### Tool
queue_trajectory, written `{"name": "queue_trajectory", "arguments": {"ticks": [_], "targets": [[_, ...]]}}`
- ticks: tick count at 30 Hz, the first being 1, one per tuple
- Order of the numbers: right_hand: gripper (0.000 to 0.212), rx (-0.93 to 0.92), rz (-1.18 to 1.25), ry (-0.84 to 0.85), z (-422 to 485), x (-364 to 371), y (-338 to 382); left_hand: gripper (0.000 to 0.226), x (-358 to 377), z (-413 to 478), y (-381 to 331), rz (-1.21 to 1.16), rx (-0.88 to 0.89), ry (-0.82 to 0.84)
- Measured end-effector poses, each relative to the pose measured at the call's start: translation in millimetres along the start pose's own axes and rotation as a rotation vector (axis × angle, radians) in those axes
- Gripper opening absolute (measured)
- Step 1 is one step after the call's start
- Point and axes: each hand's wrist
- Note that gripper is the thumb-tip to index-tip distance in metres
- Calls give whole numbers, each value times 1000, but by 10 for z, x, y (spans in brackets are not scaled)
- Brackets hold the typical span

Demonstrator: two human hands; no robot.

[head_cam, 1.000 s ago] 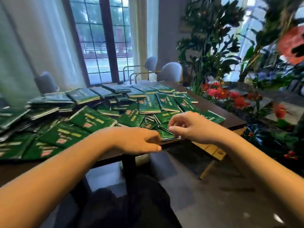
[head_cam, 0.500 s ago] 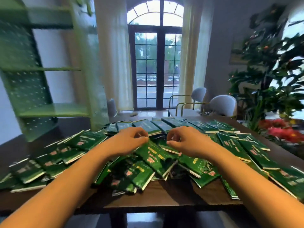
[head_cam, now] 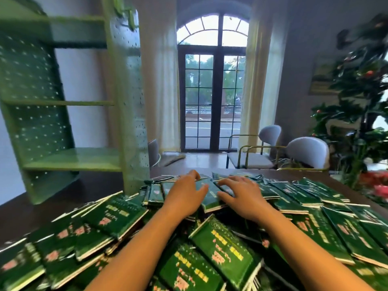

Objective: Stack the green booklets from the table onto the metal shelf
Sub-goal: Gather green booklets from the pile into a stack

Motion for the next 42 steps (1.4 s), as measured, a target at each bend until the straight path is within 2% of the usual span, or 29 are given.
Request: {"name": "queue_trajectory", "arguments": {"ticks": [4, 8, 13, 16, 24, 28, 31, 33, 35, 38, 42], "targets": [[45, 37, -21, -1, 91, 68, -143, 52, 176, 114, 0, 353, -44, 36], [49, 37, -22, 68, 112, 147, -231, 77, 344, 195, -27, 604, -183, 169], [50, 27, -29, 41, 58, 224, -287, 77, 427, 182, -30, 695, -230, 121], [51, 9, -69, 26, 37, 222, -285, 77, 460, 116, 3, 692, -197, 42], [53, -9, -134, -23, -61, 252, -278, 73, 476, 9, 55, 508, -11, -117], [59, -4, -114, -32, -118, 244, -280, 76, 484, -32, 57, 370, 26, -192], [68, -5, -88, -24, -127, 230, -289, 79, 498, -43, 83, 110, 39, -215], [61, -12, -69, -18, -131, 224, -304, 78, 496, -28, 95, -102, 32, -245], [64, -21, -50, -24, -137, 220, -315, 64, 485, -6, 114, -224, 20, -300], [88, -29, -32, -67, -140, 202, -317, 10, 425, 12, 125, -265, 37, -387], [90, -48, -114, -117, -163, 167, -280, 9, 362, 18, 92, -421, 10, -351]]}}
Point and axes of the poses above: each hand's wrist, its own z-axis towards the middle knuckle, its own x-axis out of the palm, y = z × x, and after that the axes turned 4 degrees about x, right-handed
